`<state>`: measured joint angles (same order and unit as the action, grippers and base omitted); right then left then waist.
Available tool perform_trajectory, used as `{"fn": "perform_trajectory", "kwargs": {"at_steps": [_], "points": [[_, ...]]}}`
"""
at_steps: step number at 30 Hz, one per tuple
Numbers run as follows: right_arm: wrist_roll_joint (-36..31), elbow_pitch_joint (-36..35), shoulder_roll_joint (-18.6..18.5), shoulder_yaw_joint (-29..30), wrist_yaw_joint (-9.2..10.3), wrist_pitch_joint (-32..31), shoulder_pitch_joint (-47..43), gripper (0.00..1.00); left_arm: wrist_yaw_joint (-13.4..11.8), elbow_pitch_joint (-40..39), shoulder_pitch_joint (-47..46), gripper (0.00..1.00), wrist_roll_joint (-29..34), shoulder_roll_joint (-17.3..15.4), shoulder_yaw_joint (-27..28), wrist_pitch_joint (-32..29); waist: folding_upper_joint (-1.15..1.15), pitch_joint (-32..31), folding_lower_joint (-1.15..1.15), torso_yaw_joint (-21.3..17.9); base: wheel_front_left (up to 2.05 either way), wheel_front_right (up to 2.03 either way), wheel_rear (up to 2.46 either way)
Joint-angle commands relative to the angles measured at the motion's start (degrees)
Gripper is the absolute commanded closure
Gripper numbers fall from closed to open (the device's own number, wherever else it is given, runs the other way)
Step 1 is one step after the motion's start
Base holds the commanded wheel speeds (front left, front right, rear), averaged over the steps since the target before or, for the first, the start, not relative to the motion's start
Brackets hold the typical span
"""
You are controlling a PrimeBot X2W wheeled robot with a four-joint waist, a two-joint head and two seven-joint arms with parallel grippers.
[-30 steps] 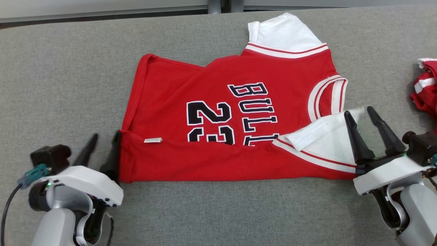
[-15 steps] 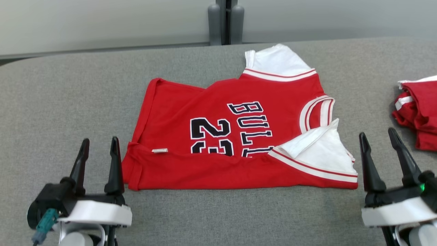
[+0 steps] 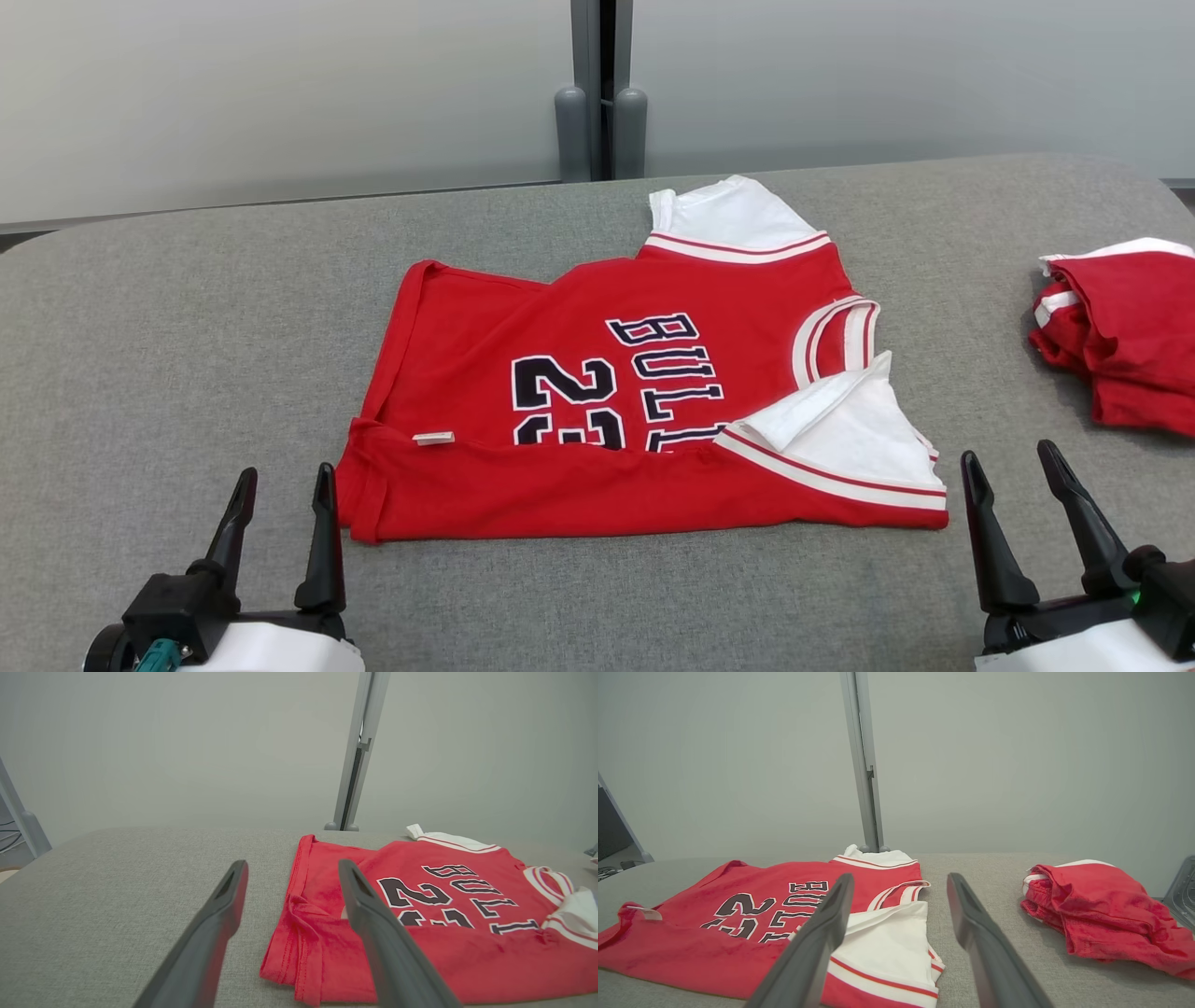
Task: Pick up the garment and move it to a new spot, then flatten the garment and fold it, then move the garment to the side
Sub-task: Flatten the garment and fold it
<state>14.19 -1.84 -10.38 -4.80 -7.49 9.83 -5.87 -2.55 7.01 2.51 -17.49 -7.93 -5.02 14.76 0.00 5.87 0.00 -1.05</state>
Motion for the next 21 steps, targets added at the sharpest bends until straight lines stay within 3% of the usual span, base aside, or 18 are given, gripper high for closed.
{"fn": "perform_trajectory", "kwargs": {"at_steps": [1,13,21], "points": [[-0.06,-0.44,-0.19,0.10,0.01,-0.33,-0.27,0.00,-0.13,0.14,0.23,0.00,0.18,-0.37,-0.04,-0.15,0.00,-0.08,0.00,-0.06,0.00,0.00,0.00],[0.34,-0.70,0.09,0.98,0.01,-1.10,-0.47,0.00,-0.30,0.35,-0.54,0.00,-0.15,-1.01,-1.03,-1.97,0.00,0.37,0.00,-0.21,0.00,0.00,0.00],[1.10,3.64,-0.43,0.01,0.01,-1.51,1.94,0.00,1.01,4.30,-2.91,0.00,-0.88,-0.08,-3.40,-5.09,0.00,3.77,0.00,0.39,0.00,0.00,0.00]]}}
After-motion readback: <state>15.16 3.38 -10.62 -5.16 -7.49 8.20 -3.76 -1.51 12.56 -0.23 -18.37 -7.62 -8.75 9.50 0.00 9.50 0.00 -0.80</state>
